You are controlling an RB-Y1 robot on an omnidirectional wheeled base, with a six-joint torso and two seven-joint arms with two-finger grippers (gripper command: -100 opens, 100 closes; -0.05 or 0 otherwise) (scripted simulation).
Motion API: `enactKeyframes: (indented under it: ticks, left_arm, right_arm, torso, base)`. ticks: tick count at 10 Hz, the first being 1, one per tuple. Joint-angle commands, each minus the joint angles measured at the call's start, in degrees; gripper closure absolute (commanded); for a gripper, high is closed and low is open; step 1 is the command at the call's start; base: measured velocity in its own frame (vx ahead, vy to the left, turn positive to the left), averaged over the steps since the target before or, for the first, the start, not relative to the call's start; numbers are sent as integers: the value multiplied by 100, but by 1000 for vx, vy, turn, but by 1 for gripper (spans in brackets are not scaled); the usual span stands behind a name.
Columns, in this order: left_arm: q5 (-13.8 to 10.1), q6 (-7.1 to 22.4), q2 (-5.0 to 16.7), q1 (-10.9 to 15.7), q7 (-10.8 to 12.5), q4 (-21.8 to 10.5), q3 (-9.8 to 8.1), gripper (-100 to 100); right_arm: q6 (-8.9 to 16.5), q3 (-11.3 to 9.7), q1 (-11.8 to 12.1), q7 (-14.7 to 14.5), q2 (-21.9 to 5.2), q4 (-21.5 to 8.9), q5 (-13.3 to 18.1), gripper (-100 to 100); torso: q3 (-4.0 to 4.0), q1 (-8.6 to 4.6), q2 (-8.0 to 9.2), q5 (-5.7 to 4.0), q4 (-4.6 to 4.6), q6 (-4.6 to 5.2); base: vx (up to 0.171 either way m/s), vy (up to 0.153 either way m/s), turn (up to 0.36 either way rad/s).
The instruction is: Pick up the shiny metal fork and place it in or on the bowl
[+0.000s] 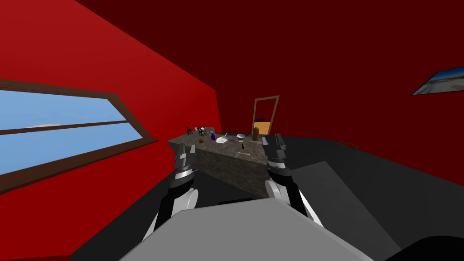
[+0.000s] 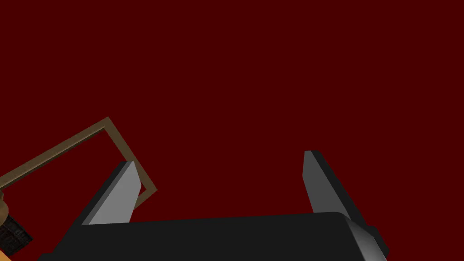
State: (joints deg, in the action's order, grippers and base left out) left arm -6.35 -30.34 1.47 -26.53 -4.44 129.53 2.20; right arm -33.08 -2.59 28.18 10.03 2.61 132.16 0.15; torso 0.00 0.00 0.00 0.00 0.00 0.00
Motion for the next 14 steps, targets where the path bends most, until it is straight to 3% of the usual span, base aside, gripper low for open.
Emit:
enactKeyframes:
  ticks: [1, 5, 6, 8, 11, 13, 14]
  left_arm:
    - [0, 0, 0, 0, 0, 0, 0, 0]
    - [0, 0, 0, 0, 0, 0, 0, 0]
    - [0, 0, 0, 0, 0, 0, 0, 0]
    - [0, 0, 0, 0, 0, 0, 0, 0]
    - [0, 0, 0, 0, 0, 0, 0, 0]
    - [0, 0, 0, 0, 0, 0, 0, 0]
    - [0, 0, -1, 1, 0, 0, 1, 0]
  right_arm:
    - [8, -67, 10, -46, -273, -70, 48, -100]
    - [37, -318, 50, -218, -914, -350, 234, -100]
    - [37, -318, 50, -218, -947, -350, 234, -100]
    - [61, -561, 90, -383, -1343, -634, 416, -100]
    - [73, -699, 113, -476, -1697, -800, 520, -100]
    - [96, -996, 161, -676, -2102, -1115, 749, -100]
    - [96, -996, 161, -676, -2221, -1174, 749, -100]
  torso:
    - [0, 0, 0, 0, 0, 0]
    - [2, 10, 3, 3, 1, 0]
    - [2, 10, 4, 2, 1, 0]
    - [3, 11, 6, 2, 1, 0]
    - [5, 16, 8, 3, 2, 0]
    - [5, 16, 9, 3, 2, 0]
    - [9, 26, 16, 5, 3, 0]
  base:
    - [-1, 8, -11]
    - [-8, 31, -14]
    - [-10, 21, -8]
    - [-23, 43, -19]
    - [-21, 42, -15]
    - [-34, 62, -20]
    - [-41, 79, -16]
